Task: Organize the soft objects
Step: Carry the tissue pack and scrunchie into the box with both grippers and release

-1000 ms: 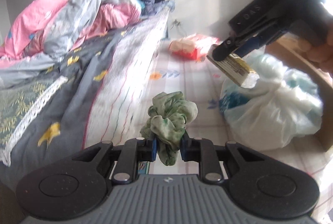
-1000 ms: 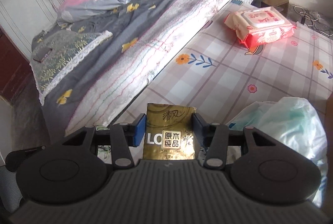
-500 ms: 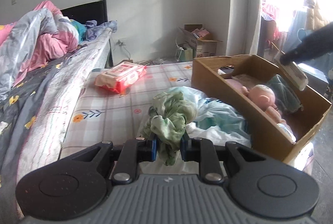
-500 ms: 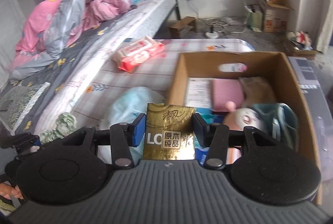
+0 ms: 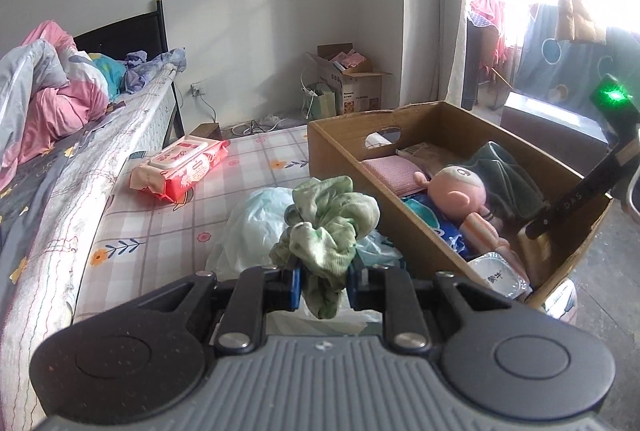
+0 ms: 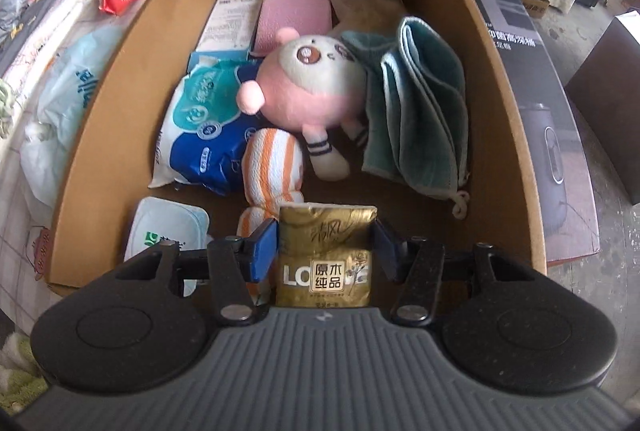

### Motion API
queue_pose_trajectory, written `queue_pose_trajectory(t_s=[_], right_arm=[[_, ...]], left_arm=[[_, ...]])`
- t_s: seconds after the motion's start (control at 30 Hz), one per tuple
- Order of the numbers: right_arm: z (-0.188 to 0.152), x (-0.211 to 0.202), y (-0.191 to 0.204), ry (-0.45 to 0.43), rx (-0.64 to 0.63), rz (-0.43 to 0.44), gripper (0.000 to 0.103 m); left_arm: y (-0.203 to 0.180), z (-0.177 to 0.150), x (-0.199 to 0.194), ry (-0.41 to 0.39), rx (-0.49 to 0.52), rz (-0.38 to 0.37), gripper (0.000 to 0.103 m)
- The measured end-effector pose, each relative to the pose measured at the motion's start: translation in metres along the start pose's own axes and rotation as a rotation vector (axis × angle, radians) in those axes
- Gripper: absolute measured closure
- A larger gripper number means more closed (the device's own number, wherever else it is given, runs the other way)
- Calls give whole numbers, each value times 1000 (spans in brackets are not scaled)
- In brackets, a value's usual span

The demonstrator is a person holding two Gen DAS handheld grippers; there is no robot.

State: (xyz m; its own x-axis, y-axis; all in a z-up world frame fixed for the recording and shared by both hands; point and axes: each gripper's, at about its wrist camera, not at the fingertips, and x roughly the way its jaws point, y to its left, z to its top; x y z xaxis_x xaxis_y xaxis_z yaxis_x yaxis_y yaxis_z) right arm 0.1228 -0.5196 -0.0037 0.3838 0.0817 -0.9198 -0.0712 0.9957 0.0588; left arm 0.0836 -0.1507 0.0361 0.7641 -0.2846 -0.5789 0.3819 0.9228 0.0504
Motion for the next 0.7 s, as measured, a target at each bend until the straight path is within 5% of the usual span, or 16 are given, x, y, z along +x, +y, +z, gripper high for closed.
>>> queue_pose_trajectory(t_s=[0.17,0.3,0.5,0.63,0.7], right_arm=[[3,-7,-9,-55,58,56,49],[-10,-51,-28,-203,163,125,48],[-60,-116,-46,-441,297,172,43],[-97,-142,-60,-522,375,142,42],[-116,-149,-68,-544,418,128,41]], left_arm=[[-18,16,2,-23,54,-34,81],[-41,34,9,-46,109,-102,81],[-104,65,44,-21,209,-277,81],[-153,80,80,61,212,-429,79],[-179,81,104,122,198,-502,70]])
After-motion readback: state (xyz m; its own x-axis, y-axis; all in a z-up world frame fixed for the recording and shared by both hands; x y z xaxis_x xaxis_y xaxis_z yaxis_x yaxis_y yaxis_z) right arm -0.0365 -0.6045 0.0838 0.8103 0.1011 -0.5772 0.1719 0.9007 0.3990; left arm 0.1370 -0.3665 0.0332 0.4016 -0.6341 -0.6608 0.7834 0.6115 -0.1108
